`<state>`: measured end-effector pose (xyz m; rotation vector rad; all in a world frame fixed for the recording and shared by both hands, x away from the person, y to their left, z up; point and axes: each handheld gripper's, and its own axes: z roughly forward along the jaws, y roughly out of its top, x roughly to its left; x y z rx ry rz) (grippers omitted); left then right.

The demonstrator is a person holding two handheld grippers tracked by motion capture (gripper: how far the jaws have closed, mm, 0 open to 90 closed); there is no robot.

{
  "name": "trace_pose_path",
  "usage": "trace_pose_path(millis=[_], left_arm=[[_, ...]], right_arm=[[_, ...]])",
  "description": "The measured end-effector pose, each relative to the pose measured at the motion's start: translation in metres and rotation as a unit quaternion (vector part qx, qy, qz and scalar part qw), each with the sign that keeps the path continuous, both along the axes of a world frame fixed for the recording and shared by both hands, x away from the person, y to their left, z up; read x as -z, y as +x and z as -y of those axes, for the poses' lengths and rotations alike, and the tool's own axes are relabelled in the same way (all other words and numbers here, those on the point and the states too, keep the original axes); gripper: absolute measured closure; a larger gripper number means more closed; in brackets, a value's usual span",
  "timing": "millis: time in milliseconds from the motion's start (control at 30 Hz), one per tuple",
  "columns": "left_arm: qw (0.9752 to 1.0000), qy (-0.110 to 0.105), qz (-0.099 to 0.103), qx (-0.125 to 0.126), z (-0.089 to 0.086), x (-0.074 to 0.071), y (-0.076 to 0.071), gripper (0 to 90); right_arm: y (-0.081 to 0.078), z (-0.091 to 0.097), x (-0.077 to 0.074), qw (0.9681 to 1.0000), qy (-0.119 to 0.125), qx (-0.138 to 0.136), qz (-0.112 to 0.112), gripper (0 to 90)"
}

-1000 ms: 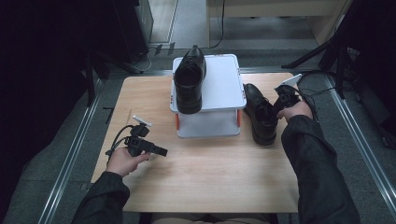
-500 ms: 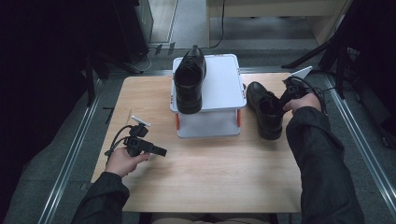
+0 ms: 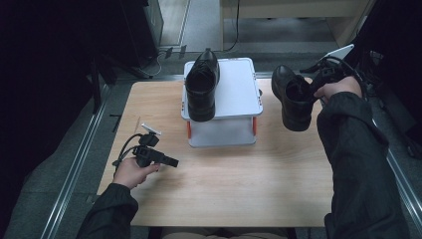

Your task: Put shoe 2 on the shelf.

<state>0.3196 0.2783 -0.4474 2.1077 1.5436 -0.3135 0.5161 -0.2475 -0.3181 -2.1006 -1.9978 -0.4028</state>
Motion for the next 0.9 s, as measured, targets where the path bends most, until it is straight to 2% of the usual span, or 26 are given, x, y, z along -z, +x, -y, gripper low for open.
trace_pose_path(millis=[133, 300, 467, 633, 900], left_arm=[[1.0000, 0.002, -0.004, 0.004, 0.001, 0.000, 0.000, 44.3], [1.0000, 0.000, -0.004, 0.004, 0.001, 0.000, 0.000, 44.3], [1.0000, -0.003, -0.004, 0.007, 0.000, 0.000, 0.000, 44.3], [1.0000, -0.005, -0.004, 0.004, 0.000, 0.000, 0.000, 44.3], [0.9999, -0.009, -0.005, 0.005, -0.001, 0.000, 0.000, 44.0]], right_arm=[[0.001, -0.006, -0.019, 0.9999, 0.009, 0.002, 0.004, 84.6], [0.003, -0.024, -0.047, 0.9997, 0.013, -0.006, 0.017, 84.5], [0.007, -0.046, -0.063, 0.9995, 0.013, -0.016, 0.026, 84.5], [0.012, -0.073, -0.066, 0.9988, 0.009, -0.025, 0.041, 84.5], [0.015, -0.114, -0.060, 0.9980, 0.002, -0.056, 0.028, 84.0]])
